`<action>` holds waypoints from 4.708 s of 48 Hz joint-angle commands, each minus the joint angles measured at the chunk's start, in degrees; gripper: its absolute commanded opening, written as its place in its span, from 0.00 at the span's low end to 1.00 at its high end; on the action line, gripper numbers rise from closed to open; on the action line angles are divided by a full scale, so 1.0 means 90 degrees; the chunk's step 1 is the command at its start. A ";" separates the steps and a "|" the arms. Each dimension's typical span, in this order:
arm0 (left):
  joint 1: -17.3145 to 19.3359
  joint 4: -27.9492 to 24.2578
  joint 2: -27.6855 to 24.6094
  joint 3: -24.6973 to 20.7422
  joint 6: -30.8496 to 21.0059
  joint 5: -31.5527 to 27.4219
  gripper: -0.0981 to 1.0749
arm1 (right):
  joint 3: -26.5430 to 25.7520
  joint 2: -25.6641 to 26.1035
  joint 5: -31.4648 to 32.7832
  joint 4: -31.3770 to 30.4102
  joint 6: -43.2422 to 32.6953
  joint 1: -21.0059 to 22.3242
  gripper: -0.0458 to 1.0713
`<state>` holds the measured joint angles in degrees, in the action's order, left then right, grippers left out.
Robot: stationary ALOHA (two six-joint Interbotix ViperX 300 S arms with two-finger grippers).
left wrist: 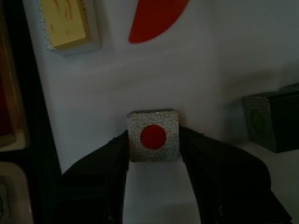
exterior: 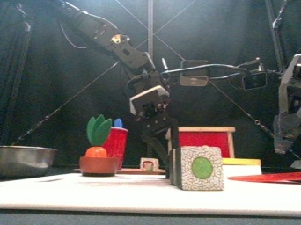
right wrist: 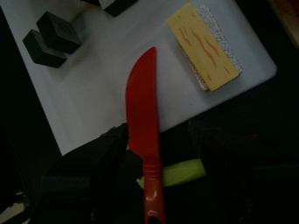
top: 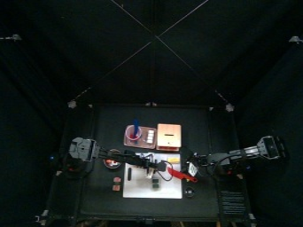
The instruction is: Place the cut up green sushi roll into the bowl
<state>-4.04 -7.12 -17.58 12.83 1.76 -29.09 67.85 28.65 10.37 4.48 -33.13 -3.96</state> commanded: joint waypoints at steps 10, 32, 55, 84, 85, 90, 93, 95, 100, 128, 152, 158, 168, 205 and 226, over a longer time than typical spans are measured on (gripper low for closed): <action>-0.0225 0.0098 0.1953 0.0537 -0.0020 -0.0947 0.68 | -0.0039 0.0039 -0.0049 0.0029 0.0020 -0.0010 0.85; 0.0039 0.0508 0.4346 0.2715 -0.0762 -0.1709 0.67 | -0.0068 0.0039 -0.0029 0.0166 0.0020 -0.0010 0.85; 0.1416 0.0723 0.5713 0.5273 -0.1299 0.0010 0.68 | -0.0176 0.0039 -0.0020 0.0166 0.0020 0.0039 0.85; 0.1748 0.0781 0.4951 0.5479 -0.1338 0.0215 0.94 | -0.0254 0.0039 0.0000 0.0166 0.0020 0.0010 0.85; 0.1748 0.0781 0.4980 0.5449 -0.1338 0.0215 0.94 | -0.0254 0.0039 0.0000 0.0166 0.0020 0.0010 0.85; 0.1709 0.0781 0.5088 0.5273 -0.1328 0.0205 0.94 | -0.0254 0.0039 0.0000 0.0166 0.0020 0.0010 0.85; 0.1680 0.0781 0.5195 0.5098 -0.1318 0.0215 0.94 | -0.0254 0.0039 0.0000 0.0166 0.0020 0.0000 0.85; 0.1650 0.0781 0.5254 0.4980 -0.1328 0.0254 0.94 | -0.0254 0.0039 0.0000 0.0166 0.0020 0.0000 0.85; 0.1318 0.0801 0.5264 0.4648 -0.1309 0.0557 0.94 | -0.0254 0.0039 0.0000 0.0166 0.0020 0.0000 0.85; -0.0410 0.1387 0.1846 0.1748 -0.1191 0.1631 0.94 | -0.0273 0.0039 0.0000 0.0127 0.0020 0.0020 0.85; -0.0615 0.1240 0.0156 -0.0205 -0.1133 -0.0186 0.94 | -0.0176 0.0039 0.0000 0.0127 0.0029 -0.0020 0.85; -0.0635 0.1260 0.0088 -0.0254 -0.1143 -0.0176 0.94 | -0.0156 0.0039 0.0000 0.0137 0.0020 -0.0020 0.85; -0.0742 0.1260 0.0010 -0.0273 -0.1133 -0.0127 0.94 | -0.0156 0.0039 -0.0029 0.0137 0.0029 -0.0010 0.85; -0.0674 0.1250 -0.0117 -0.0293 -0.1162 -0.0156 0.93 | -0.0107 0.0039 -0.0029 0.0166 0.0020 -0.0029 0.85; -0.0635 0.1201 -0.0195 -0.0283 -0.1162 -0.0215 0.85 | -0.0068 0.0039 -0.0039 0.0195 0.0020 -0.0020 0.85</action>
<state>-9.93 3.96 -19.69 11.43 -8.79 -30.67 67.68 28.65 10.55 6.06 -33.05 -4.13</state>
